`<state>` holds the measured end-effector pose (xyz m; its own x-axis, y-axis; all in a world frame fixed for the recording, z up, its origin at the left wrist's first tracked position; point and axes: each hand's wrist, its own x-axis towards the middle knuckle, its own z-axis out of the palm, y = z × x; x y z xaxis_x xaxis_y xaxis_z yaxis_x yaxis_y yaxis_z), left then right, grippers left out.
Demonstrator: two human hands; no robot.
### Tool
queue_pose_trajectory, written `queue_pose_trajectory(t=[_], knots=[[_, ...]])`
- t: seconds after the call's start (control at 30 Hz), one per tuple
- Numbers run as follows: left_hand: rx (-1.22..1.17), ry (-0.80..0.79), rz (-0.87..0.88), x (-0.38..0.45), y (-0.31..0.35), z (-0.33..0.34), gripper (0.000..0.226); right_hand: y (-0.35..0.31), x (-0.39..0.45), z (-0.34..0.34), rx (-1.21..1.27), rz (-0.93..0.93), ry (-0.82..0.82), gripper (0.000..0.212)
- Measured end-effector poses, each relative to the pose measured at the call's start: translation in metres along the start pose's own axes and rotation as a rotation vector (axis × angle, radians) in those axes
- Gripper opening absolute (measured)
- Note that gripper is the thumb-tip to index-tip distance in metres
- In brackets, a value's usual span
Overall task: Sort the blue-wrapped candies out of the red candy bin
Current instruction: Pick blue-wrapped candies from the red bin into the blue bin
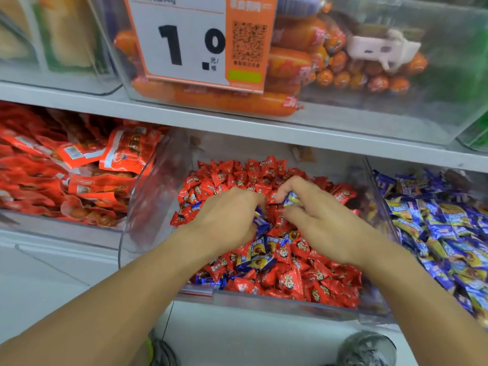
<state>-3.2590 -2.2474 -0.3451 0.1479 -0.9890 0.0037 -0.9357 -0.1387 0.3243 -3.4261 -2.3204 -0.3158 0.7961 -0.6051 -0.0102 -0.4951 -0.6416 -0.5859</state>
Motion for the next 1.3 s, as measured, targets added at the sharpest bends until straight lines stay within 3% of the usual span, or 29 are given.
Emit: queue_pose_trajectory(t=[0.07,0.2,0.47,0.57,0.63,0.7,0.9,1.07,1.17,1.3], knots=[[-0.051,0.011,-0.020,0.000,-0.008,-0.003,0.015,-0.004,-0.001,0.009,-0.102,-0.031,-0.046,0.015],[-0.252,-0.022,-0.047,-0.003,-0.020,-0.015,0.024,-0.001,0.005,0.017,-0.387,0.027,-0.166,0.027],[-0.477,-0.136,-0.059,-0.018,-0.023,-0.023,0.019,-0.006,0.007,0.015,-0.396,0.036,-0.277,0.037],[-0.404,-0.294,0.003,-0.024,-0.015,-0.015,0.017,-0.005,0.007,0.014,-0.486,0.043,-0.224,0.020],[-0.266,-0.369,0.053,-0.028,-0.010,-0.012,0.013,-0.005,0.009,0.014,-0.548,0.067,-0.220,0.038],[-0.106,-0.350,0.089,-0.031,-0.007,-0.010,0.026,-0.005,0.011,0.014,-0.564,0.060,-0.230,0.042],[0.120,-0.294,0.047,-0.030,-0.014,-0.018,0.050,0.001,0.011,0.014,-0.421,0.042,-0.170,0.013],[0.164,-0.181,0.044,-0.028,-0.019,-0.018,0.031,0.007,0.001,-0.001,-0.202,0.028,-0.056,0.010],[0.119,-0.258,0.060,-0.029,-0.021,-0.016,0.051,0.007,-0.005,-0.006,-0.138,0.021,-0.036,0.011],[0.062,-0.203,0.087,-0.029,-0.018,-0.012,0.033,0.007,-0.008,-0.008,-0.128,0.030,-0.029,0.011]])
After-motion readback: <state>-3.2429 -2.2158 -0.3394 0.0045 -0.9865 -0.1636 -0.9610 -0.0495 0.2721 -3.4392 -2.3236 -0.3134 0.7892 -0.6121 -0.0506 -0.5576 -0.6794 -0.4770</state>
